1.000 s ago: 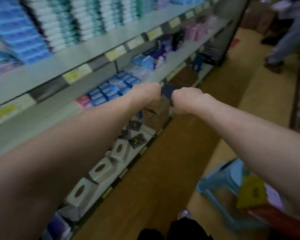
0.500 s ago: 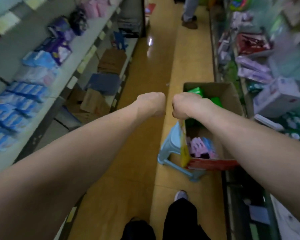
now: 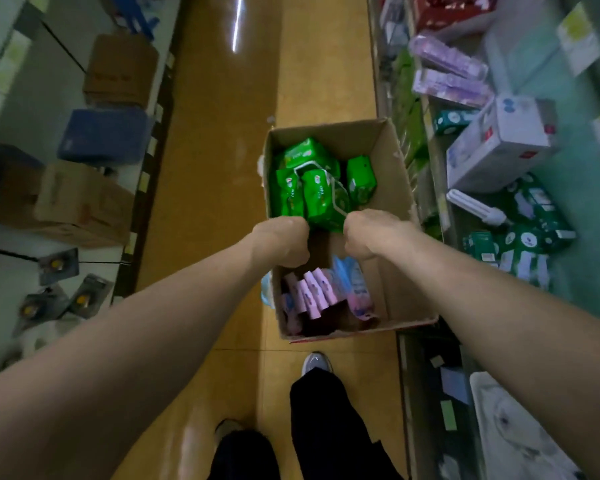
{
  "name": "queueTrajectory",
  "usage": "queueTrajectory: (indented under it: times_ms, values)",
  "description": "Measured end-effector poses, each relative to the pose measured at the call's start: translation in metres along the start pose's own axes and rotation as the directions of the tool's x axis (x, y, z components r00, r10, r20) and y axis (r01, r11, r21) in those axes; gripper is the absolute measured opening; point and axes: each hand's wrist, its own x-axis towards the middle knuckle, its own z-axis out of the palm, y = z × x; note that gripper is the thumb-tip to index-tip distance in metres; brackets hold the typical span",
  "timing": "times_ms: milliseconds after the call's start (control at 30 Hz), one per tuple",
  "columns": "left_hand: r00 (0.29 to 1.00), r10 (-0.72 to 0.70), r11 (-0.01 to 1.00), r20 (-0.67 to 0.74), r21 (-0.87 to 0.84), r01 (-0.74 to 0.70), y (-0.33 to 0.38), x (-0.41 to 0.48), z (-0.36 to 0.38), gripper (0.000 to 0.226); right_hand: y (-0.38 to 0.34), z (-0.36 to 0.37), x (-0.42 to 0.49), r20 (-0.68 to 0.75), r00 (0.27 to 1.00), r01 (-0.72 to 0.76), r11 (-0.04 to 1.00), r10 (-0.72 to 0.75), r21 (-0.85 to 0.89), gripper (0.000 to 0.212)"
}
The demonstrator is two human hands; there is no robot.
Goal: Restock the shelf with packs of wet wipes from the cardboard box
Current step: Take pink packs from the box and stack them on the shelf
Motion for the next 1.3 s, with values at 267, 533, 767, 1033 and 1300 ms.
queueTrajectory:
  times_ms: [267, 533, 767, 1033, 1300]
  values:
    - [0.988, -0.046, 0.994, 0.147, -0.087, 0.059, 0.016, 0.067, 0.051, 0.042, 0.035, 0.075, 0.056, 0.168, 0.985, -0.048, 0.994, 0.032, 0.096, 0.033]
    - [0.959, -0.076, 0.997, 0.275, 0.031, 0.070, 0.056, 0.118, 0.096, 0.058, 0.046, 0.153, 0.102, 0.346, 0.933, -0.187, 0.956, 0.100, 0.227, 0.081]
    - [0.950, -0.118, 0.916, 0.288, 0.401, -0.008, 0.078, 0.141, 0.138, 0.077, 0.038, 0.193, 0.127, 0.422, 0.897, -0.272, 0.914, 0.129, 0.299, 0.109]
    - [0.958, -0.125, 0.917, 0.256, 0.399, 0.013, 0.080, 0.154, 0.155, 0.070, 0.038, 0.206, 0.147, 0.407, 0.896, -0.327, 0.883, 0.176, 0.338, 0.105]
    - [0.957, -0.226, 0.949, 0.182, 0.261, 0.175, 0.065, 0.159, 0.133, 0.091, 0.048, 0.191, 0.137, 0.315, 0.914, -0.386, 0.782, 0.255, 0.489, 0.065]
